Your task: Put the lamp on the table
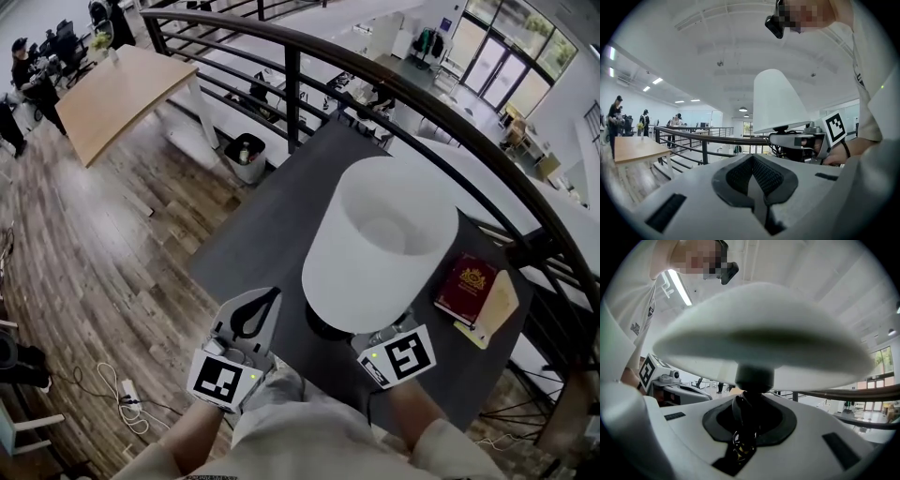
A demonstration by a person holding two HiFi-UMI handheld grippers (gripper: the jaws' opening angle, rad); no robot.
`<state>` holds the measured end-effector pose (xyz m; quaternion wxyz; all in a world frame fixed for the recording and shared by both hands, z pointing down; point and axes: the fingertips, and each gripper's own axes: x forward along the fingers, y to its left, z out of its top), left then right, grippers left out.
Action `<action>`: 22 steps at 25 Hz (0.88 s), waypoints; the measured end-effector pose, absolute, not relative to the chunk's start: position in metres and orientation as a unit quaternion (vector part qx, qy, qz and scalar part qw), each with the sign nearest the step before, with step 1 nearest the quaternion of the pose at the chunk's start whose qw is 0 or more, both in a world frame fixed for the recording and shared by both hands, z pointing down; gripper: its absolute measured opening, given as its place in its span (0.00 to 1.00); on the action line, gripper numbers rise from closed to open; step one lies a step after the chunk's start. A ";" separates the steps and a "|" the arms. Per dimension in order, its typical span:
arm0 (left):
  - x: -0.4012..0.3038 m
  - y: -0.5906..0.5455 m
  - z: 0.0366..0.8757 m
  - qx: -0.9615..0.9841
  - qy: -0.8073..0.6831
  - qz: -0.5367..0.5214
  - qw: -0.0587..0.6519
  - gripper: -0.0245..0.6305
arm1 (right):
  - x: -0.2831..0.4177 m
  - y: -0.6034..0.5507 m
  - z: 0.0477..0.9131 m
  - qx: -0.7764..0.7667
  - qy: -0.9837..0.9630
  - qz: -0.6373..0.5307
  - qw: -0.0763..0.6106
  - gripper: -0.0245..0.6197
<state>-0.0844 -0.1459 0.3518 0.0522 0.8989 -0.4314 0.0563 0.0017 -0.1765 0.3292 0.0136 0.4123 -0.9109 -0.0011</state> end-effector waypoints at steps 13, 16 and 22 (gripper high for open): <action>-0.078 -0.274 0.359 0.894 -0.445 0.047 0.000 0.05 | -0.008 -0.324 0.326 0.452 -0.890 -0.059 -0.008 0.13; -0.085 -0.311 0.374 0.888 -0.459 0.039 0.006 0.05 | -0.012 -0.359 0.339 0.464 -0.883 -0.069 -0.009 0.13; -0.084 -0.366 0.407 0.888 -0.459 0.035 -0.005 0.05 | -0.022 -0.414 0.386 0.467 -0.882 -0.065 -0.015 0.13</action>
